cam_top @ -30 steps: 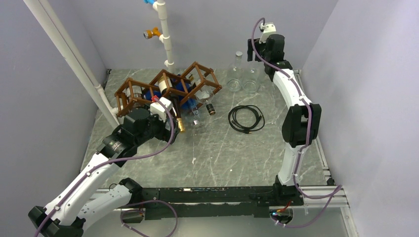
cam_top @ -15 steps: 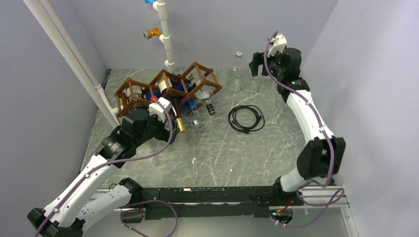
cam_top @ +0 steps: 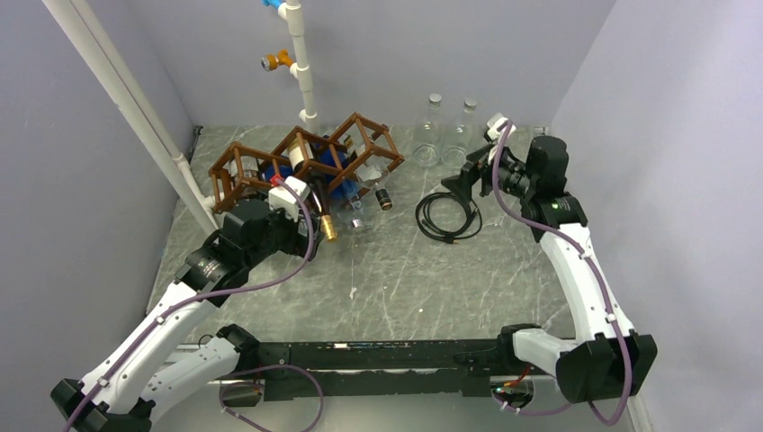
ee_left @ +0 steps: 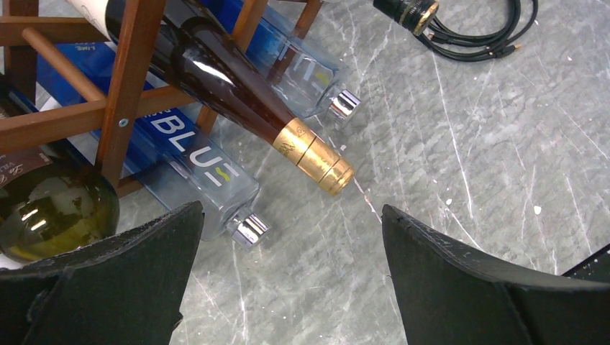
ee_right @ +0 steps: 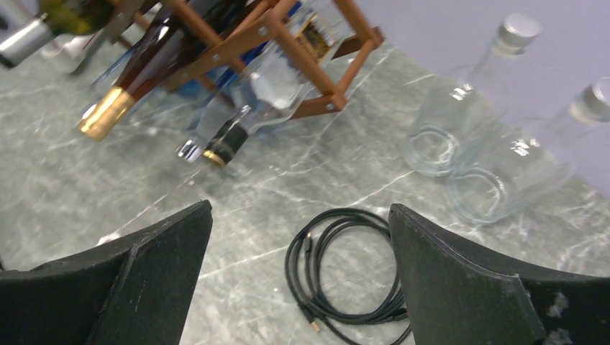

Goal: Take the wine bottle off the wine rack
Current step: Place the wine bottle at the center of the board, then pick up the wine bottle from the wine rack.

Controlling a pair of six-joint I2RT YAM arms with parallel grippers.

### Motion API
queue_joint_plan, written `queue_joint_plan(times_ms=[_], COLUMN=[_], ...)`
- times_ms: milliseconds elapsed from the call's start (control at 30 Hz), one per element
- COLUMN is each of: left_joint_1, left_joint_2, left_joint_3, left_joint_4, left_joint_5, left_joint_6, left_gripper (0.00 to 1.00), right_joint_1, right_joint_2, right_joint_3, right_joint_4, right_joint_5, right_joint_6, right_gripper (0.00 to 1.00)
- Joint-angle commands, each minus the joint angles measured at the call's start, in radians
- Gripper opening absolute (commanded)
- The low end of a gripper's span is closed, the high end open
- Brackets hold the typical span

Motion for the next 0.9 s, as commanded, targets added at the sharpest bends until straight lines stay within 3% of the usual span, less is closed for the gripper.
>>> queue_joint_plan(times_ms=[0, 333, 633, 867], left_joint_1=[0.007, 0.011, 0.011, 0.011], left_joint_2=[-0.003, -0.001, -0.059, -0.143], left_joint_3=[-0.001, 0.010, -0.017, -0.075], left_joint_4=[0.040, 0.014, 0.024, 0.033], left_joint_5=[-0.047, -0.115, -0.131, -0.149], left_joint_6=[-0.031, -0.062, -0.084, -0.182], left_gripper=[1.00, 1.00, 0.99, 1.00], right_joint_1=[-0.023, -0.216, -0.227, -0.227], right_joint_2=[-0.067, -0.177, -0.179, -0.188], right_joint_3=[-0.065, -0.282, -0.307, -0.306], right_joint_4=[-0.054, 0.117, 0.109, 0.100], right_joint_5=[-0.134, -0.396, -0.396, -0.389], right_joint_6=[-0.068, 0.060, 0.023, 0.011], right_gripper=[0.96, 0.97, 0.97, 0.97])
